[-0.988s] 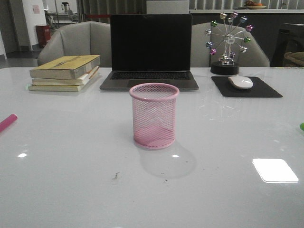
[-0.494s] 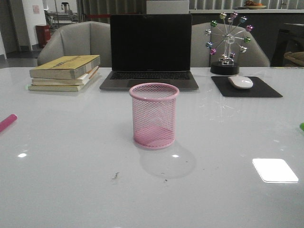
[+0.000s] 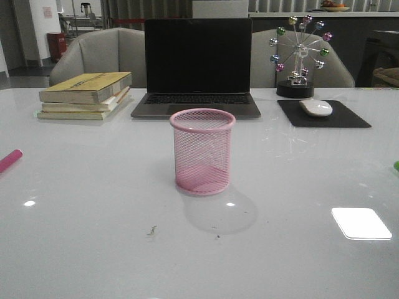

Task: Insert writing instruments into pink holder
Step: 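Grasp the green highlighter upright with the right gripper and lift it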

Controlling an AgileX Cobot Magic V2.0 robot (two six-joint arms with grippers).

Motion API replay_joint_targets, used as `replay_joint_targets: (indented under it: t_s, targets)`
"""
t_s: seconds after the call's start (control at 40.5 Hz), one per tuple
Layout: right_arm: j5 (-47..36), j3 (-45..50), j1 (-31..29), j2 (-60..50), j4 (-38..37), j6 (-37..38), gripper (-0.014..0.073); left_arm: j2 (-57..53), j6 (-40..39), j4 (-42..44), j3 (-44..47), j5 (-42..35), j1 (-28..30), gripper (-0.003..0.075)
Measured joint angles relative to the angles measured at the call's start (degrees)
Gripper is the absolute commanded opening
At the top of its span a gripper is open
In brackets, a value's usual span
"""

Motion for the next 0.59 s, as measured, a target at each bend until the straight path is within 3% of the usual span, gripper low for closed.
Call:
replay_joint_targets:
  t_s: [0.247,0.593]
  targets:
    - [-1.22,-9.42,-4.20,15.84,-0.09,0.46,0.0497,0.00,0.00,0.00,0.00,-0.64,-8.04,0.0549]
    - [0.06,-22.34,-5.88,34.86,2.01,-1.11,0.0497,0.00,0.00,-0.32,0.00,-0.73,-8.82,0.0549]
